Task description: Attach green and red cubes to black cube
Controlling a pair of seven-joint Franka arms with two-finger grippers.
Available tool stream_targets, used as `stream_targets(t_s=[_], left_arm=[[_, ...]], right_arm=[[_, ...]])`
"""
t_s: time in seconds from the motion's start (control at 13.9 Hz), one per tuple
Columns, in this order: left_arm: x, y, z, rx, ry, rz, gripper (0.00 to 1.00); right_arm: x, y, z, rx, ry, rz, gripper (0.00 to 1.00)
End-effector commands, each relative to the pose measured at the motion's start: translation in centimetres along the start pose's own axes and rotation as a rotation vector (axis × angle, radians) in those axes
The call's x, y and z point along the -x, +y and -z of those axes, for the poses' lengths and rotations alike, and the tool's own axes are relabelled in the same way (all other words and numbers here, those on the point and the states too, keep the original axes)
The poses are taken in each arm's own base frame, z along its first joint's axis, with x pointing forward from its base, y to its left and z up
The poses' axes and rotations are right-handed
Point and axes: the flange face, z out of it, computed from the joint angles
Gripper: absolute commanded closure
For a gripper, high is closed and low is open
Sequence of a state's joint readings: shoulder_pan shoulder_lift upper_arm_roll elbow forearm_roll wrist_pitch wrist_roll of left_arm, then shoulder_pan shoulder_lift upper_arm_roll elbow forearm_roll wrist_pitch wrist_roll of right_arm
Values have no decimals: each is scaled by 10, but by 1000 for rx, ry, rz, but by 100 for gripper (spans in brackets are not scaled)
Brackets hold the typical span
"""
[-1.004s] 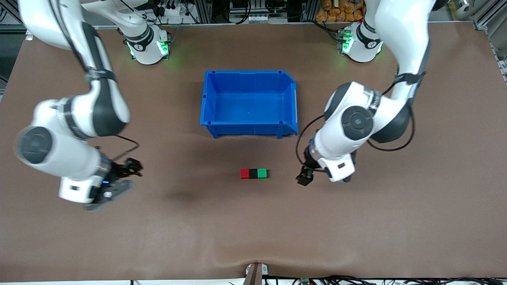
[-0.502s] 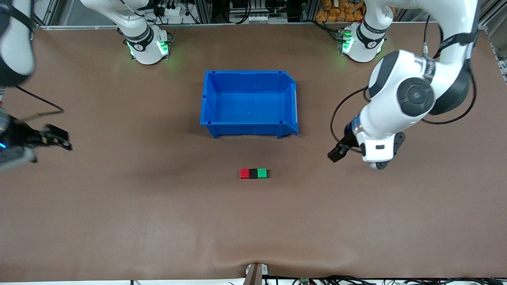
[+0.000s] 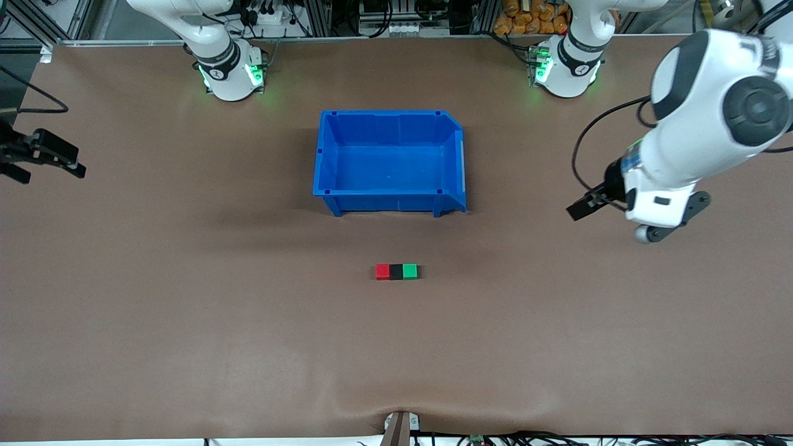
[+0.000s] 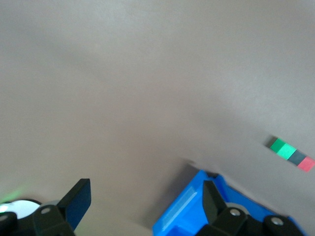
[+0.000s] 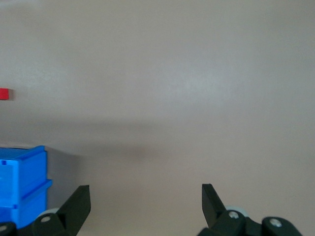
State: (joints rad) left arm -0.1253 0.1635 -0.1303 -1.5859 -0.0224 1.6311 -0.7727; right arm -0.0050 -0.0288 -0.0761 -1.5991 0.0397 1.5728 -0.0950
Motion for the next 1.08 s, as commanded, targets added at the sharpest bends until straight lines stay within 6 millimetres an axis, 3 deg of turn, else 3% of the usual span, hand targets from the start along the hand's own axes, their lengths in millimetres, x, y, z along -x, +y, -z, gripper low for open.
stream_targets(t_s=[0.0, 0.36, 1.0], left_arm=[[6, -24, 16, -27, 12, -66, 0], [-8, -73, 44, -24, 9, -165, 0], [4, -90, 84, -10, 47, -324, 0]], right_arm=[[21, 3, 4, -6, -39, -101, 0], [25, 6, 6, -15, -49, -115, 0], [28, 15, 8, -7, -88, -129, 0]])
